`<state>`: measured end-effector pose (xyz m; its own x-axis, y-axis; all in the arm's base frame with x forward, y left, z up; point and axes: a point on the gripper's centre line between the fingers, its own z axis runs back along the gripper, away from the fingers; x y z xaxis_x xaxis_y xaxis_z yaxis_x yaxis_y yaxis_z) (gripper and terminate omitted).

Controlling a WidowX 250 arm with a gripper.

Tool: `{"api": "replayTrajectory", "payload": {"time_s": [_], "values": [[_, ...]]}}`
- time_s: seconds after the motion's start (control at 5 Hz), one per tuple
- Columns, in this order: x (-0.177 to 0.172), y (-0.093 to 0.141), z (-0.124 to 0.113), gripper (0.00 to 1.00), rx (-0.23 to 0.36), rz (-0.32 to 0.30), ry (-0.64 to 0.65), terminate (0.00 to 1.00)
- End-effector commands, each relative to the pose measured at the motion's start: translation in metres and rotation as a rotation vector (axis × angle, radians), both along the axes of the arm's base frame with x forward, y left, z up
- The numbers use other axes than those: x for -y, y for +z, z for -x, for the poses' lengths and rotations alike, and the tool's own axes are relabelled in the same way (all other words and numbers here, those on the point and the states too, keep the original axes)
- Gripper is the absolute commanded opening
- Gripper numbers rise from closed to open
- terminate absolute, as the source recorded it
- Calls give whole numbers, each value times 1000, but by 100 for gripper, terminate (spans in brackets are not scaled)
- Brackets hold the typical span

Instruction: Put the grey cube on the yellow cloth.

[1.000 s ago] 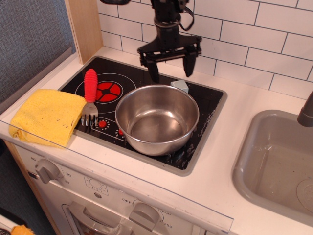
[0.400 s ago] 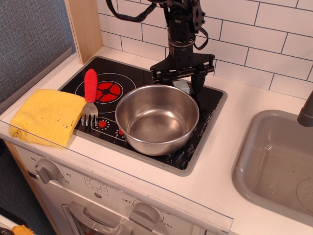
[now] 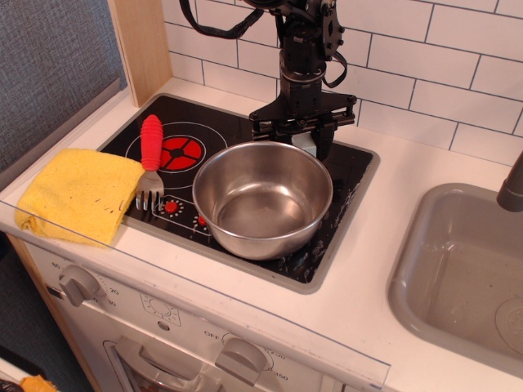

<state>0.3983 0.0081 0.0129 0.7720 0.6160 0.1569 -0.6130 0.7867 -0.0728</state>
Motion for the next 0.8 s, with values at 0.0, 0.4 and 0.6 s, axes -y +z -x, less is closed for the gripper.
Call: {"api": "replayTrajectory", "payload": {"time_s": [0.0, 0.4, 0.6], "values": [[-13, 24, -9, 0, 29, -59, -36, 0], [-50, 51, -23, 0, 98, -60, -51, 0], [-68, 80, -14, 0, 122, -97, -42, 0]]}}
